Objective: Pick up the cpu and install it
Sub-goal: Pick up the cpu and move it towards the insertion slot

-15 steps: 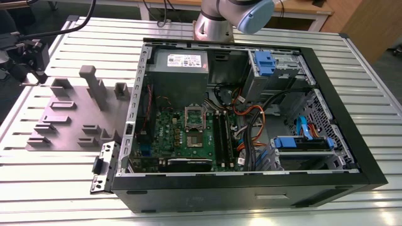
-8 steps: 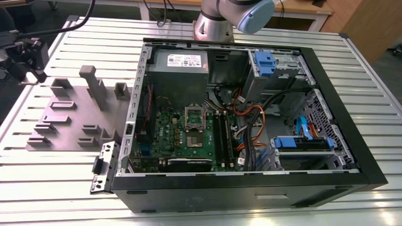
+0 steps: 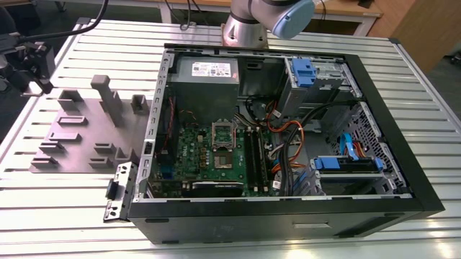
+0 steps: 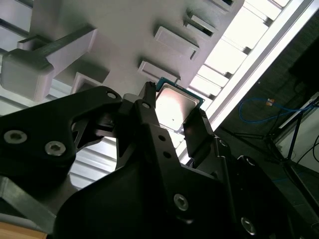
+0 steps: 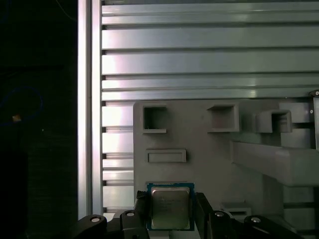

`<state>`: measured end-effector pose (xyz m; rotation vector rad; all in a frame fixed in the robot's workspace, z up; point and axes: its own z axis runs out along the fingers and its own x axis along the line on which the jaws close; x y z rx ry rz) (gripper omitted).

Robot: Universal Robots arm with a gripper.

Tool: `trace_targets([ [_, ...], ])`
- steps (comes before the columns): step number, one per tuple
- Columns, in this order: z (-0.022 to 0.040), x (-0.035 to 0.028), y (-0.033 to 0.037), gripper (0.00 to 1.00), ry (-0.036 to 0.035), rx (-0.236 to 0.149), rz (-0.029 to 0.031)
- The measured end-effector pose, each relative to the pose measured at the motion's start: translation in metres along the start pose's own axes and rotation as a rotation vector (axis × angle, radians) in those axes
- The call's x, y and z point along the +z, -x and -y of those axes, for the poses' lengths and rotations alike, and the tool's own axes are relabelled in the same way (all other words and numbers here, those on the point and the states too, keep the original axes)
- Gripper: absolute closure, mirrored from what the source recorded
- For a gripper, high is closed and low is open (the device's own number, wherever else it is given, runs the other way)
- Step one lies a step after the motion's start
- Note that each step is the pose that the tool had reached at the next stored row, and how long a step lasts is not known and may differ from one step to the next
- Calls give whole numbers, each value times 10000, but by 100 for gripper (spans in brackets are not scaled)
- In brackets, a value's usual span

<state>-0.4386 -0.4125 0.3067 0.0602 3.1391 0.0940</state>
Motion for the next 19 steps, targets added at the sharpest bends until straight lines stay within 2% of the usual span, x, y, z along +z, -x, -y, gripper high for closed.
trace_targets([
  [19, -2, -35, -3, 53, 0, 1, 0],
])
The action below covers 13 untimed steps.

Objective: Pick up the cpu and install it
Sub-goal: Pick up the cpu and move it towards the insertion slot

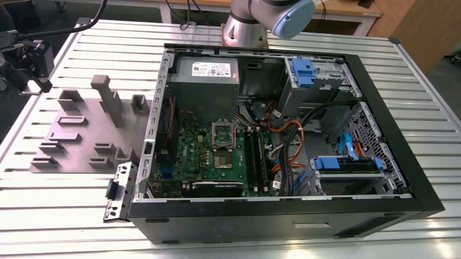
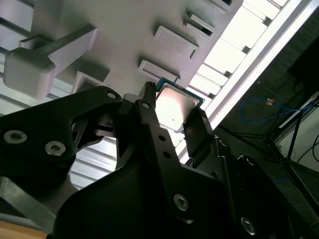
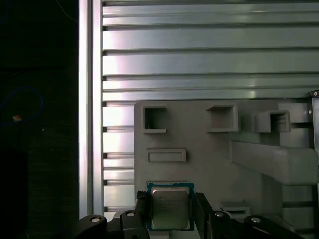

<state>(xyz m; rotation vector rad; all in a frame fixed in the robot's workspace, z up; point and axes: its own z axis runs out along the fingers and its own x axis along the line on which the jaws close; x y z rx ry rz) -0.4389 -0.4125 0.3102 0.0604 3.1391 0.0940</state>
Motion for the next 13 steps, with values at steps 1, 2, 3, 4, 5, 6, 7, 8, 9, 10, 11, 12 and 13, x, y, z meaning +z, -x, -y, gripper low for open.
trace_targets([
  [1, 0, -6, 0, 53, -2, 0, -2],
  [2, -1, -10, 0, 53, -1, 0, -1],
  [3, -1, -15, 0, 53, 0, 0, 0],
  [4, -2, -22, 0, 53, -1, 0, -1],
  [5, -2, -30, 0, 53, -1, 0, -2],
  [6, -3, -37, 1, 53, -1, 0, -1],
  [7, -3, -43, 0, 53, 0, 0, -1],
  [8, -3, -48, 0, 53, 0, 0, -1],
  [9, -3, -54, 0, 53, 0, 0, -1],
  [10, -4, -58, 0, 53, -1, 1, -1],
  [11, -4, -61, 1, 53, 0, 0, 0],
  [12, -4, -65, 1, 53, 0, 0, 0],
  [13, -4, -69, 1, 53, 0, 1, 0],
])
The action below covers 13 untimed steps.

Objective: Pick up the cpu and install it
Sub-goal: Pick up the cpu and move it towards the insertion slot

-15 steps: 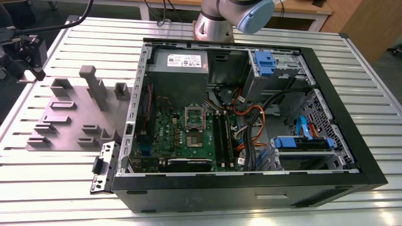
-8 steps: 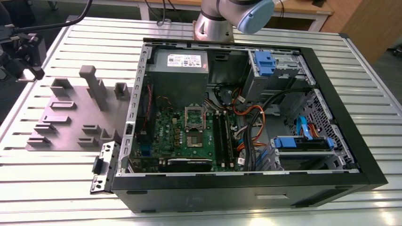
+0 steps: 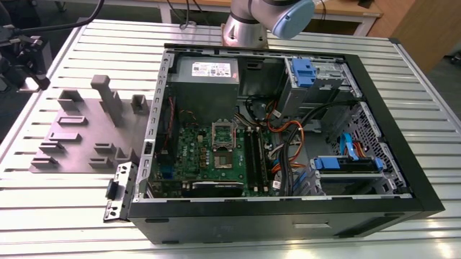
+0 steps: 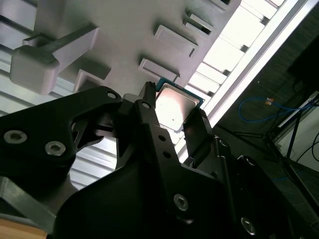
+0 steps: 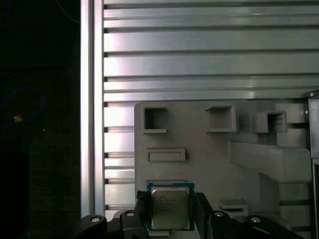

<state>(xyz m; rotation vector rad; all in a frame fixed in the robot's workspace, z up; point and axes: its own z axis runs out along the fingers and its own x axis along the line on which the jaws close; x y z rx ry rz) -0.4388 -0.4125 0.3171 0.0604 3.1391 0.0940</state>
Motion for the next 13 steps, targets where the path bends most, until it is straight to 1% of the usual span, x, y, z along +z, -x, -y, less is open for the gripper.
trace_targets([
  [13, -3, -59, 0, 53, -1, 2, -1],
])
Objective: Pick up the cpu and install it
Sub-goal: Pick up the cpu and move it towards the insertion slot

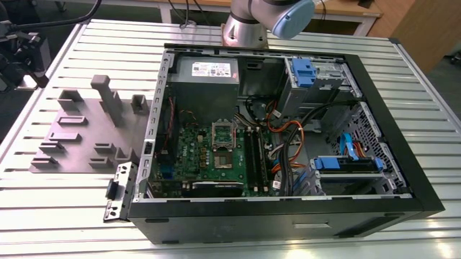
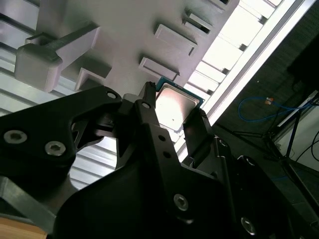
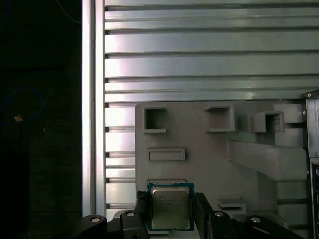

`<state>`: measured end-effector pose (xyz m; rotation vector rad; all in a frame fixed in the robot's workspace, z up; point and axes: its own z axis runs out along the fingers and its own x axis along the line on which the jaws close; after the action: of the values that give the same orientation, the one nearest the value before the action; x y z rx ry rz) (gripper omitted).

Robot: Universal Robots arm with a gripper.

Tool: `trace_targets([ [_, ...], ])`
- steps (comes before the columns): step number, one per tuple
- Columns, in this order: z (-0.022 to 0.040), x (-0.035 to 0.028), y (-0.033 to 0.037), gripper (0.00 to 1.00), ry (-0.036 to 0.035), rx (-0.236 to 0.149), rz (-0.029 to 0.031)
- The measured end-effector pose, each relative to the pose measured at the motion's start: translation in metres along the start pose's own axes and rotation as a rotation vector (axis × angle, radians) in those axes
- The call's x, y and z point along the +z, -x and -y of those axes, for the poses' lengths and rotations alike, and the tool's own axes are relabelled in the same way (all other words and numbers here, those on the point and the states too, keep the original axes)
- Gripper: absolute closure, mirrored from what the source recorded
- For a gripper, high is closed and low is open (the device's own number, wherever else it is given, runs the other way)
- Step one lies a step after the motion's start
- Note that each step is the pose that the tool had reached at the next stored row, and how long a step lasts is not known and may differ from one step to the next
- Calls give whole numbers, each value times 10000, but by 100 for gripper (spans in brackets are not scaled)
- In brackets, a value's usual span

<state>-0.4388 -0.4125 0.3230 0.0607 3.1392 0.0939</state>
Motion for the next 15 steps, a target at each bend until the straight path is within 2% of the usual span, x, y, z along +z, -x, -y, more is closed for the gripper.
trace_targets([
  [15, -6, -99, 0, 53, 0, 5, 1],
])
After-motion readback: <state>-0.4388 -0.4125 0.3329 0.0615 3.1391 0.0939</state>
